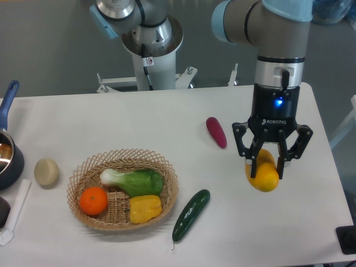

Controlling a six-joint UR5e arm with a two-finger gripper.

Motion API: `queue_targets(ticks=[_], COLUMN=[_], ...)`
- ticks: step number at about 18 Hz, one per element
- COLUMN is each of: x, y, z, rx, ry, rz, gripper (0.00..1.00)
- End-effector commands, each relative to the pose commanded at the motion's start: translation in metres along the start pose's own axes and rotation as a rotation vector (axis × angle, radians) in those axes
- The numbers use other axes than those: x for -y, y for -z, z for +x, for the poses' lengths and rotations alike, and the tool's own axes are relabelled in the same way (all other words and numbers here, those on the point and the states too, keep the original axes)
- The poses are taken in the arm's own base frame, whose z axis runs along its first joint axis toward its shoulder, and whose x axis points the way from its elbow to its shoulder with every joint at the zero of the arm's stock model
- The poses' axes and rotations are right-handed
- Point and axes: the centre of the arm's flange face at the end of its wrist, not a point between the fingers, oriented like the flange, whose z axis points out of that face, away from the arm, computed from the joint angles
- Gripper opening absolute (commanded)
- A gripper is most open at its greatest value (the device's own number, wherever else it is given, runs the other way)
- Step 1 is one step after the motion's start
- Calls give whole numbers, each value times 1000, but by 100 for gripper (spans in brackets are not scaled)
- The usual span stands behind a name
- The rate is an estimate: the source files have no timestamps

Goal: Place the mango in the basket
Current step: 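Hold the yellow mango in the gripper and lift it slightly, then carry the held mango over the wicker basket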

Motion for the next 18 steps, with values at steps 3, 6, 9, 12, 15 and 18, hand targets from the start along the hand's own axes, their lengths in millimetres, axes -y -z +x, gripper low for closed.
queue_targets(ticks=[3,6,9,12,15,18], x=[-1,0,-1,-3,-2,-3], y=[0,0,-2,-7,-10,-19], z=[-1,-1,1,6,12,20], rx=[-1,-1,-5,-15,-25,-39], ry=[3,-1,-1,0,5,0], rz=[1,3,0,-7,-11,-20], gripper=[35,35,35,35,35,35])
